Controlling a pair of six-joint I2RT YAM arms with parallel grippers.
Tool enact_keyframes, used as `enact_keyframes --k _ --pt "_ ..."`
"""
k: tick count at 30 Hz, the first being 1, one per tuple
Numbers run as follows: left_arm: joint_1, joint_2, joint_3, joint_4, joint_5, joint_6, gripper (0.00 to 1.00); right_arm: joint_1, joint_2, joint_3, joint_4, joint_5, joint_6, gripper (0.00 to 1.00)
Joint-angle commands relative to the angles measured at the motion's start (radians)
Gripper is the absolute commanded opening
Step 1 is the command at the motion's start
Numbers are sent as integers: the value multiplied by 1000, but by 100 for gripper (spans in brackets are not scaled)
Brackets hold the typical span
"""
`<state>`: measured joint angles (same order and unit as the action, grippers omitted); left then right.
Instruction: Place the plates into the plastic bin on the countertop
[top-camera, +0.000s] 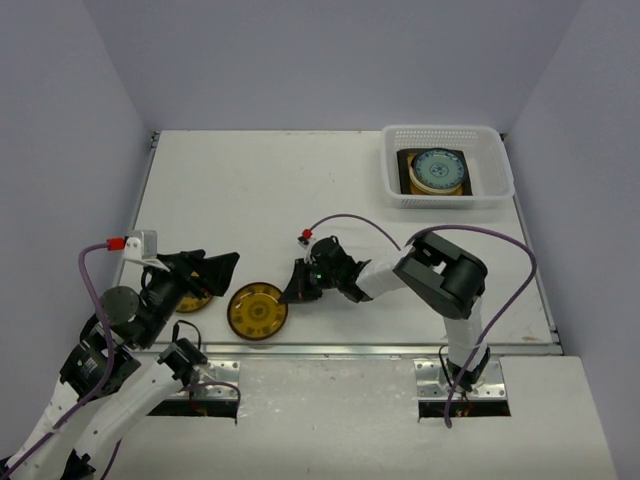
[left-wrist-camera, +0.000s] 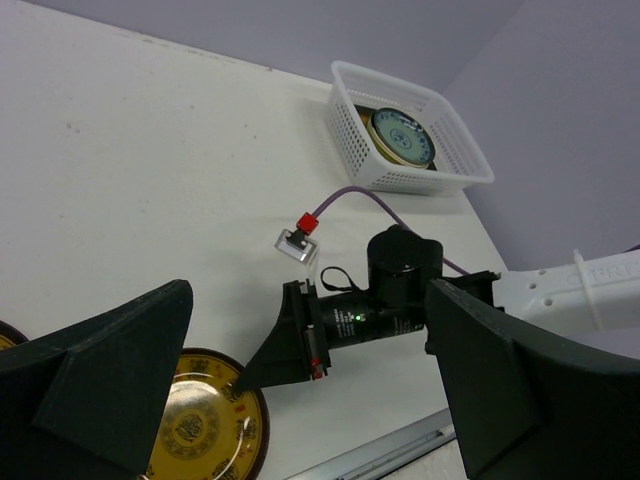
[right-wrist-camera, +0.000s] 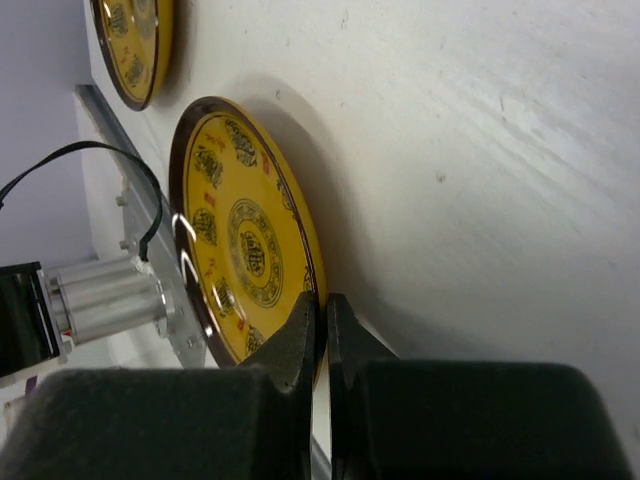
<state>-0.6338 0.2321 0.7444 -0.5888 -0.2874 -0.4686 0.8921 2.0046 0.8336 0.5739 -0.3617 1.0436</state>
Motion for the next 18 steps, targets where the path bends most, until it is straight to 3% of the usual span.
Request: enact_keyframes --k 1,6,10,15,18 --pt "13 7 15 17 -2 2 100 -83 -223 -41 18 -34 -20 0" --pt "13 6 13 20 7 5 100 -336 -478 -61 -147 -34 -95 0" --pt "13 9 13 26 17 8 100 -665 -643 30 -395 89 -174 0" --pt "13 8 13 24 16 8 100 -1002 -570 142 -459 114 -103 0" --pt "13 4 12 26 19 7 100 -1098 -445 215 -465 103 -35 0"
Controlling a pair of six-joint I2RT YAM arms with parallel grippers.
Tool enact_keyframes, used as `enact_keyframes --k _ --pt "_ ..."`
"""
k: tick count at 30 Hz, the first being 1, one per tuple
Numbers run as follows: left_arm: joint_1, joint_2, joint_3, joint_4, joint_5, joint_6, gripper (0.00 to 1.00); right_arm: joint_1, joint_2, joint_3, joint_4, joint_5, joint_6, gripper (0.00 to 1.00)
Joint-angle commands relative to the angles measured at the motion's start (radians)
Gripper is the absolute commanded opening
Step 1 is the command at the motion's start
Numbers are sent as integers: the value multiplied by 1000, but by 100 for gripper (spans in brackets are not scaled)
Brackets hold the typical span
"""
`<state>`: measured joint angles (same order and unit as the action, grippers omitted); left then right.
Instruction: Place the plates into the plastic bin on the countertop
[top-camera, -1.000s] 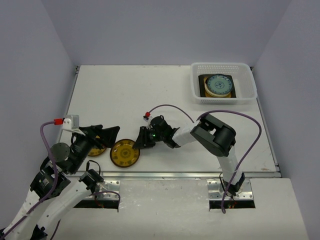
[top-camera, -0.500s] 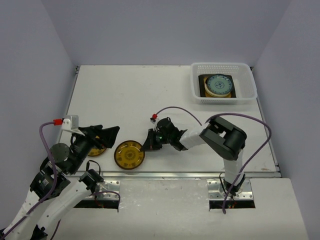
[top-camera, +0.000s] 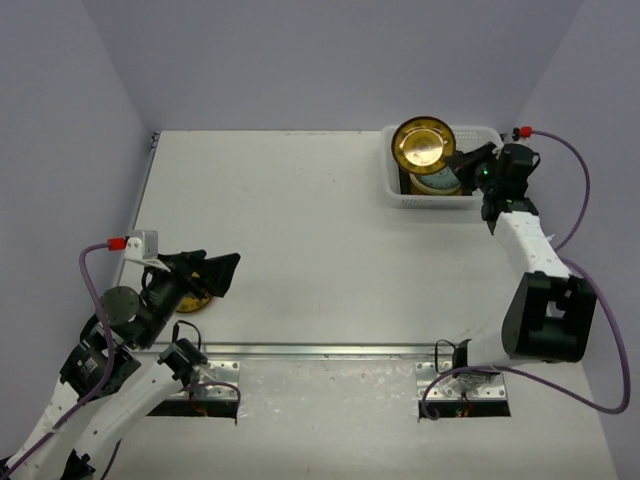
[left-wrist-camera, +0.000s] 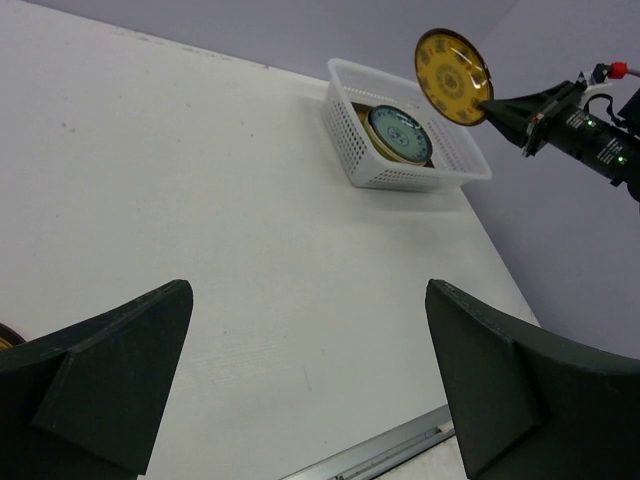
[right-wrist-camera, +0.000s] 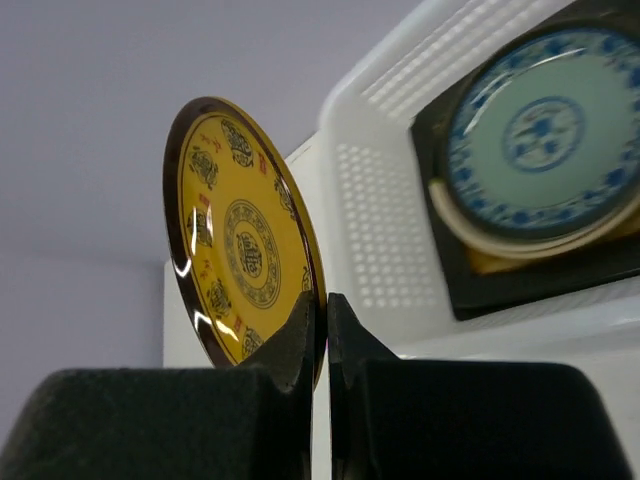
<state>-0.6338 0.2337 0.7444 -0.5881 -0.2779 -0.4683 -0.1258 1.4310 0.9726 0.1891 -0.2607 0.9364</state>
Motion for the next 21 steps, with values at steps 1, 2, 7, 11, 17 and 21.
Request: enact_keyframes --k 1,2,7,11,17,21 --pt "13 3 12 26 9 7 100 -95 147 79 -69 9 95 0" --pt "12 8 12 27 14 7 100 -110 167 81 -56 23 123 0" --pt "13 48 12 30 36 11 100 -147 244 82 0 122 240 0" --pt "13 70 13 31 55 17 100 -159 356 106 85 92 305 0" --pt "13 54 7 39 73 19 100 -159 432 161 52 107 349 1" --pt "13 54 6 42 75 20 100 -159 470 222 5 89 334 15"
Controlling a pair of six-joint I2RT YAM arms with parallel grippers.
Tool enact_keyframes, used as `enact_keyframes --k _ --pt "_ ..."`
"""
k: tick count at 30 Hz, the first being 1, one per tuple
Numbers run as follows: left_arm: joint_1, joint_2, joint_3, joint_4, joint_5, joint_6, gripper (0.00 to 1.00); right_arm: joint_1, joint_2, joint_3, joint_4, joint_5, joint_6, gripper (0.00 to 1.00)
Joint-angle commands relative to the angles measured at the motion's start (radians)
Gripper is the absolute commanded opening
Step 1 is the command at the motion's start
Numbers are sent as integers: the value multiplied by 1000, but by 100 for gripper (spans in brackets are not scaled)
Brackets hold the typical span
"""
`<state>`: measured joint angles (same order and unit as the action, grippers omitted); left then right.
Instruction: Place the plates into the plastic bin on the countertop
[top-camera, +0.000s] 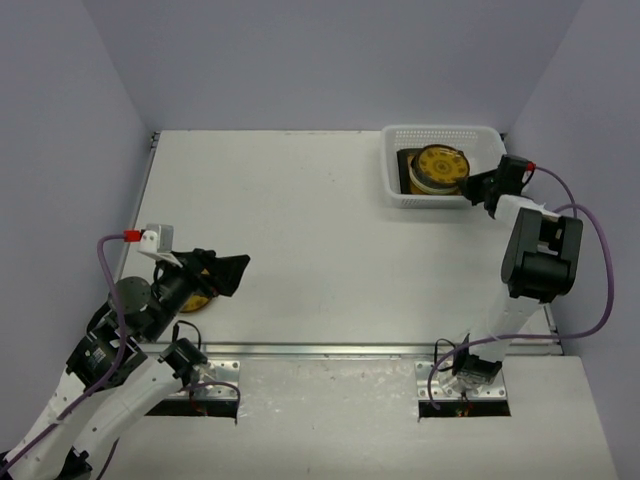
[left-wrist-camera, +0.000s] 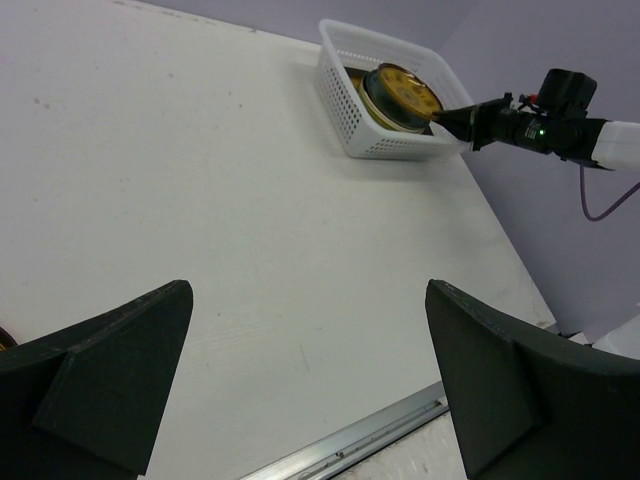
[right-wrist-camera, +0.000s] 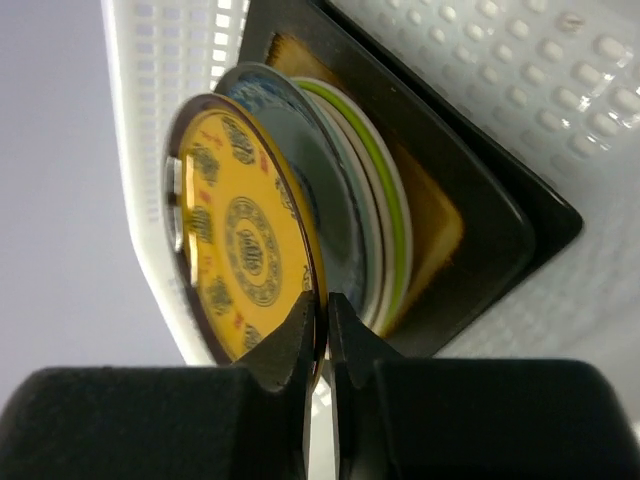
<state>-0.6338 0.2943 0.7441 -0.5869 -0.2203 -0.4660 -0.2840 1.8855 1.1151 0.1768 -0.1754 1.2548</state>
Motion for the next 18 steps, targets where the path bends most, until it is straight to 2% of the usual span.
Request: enact_keyframes --k 1,4,5,12,15,18 --pt "13 -3 6 41 21 18 100 -1 14 73 31 -10 20 24" --pt "13 8 8 41 24 20 100 -1 -2 59 60 -26 20 71" --pt "13 19 9 42 24 21 100 0 -38 39 75 -29 18 98" --pt "13 72 17 31 -2 20 100 2 -236 -154 219 -93 5 99" --pt "14 92 24 18 -35 9 100 26 -305 -212 223 -142 -26 99" --pt "16 108 27 12 -47 4 100 34 -299 -170 131 -170 -67 99"
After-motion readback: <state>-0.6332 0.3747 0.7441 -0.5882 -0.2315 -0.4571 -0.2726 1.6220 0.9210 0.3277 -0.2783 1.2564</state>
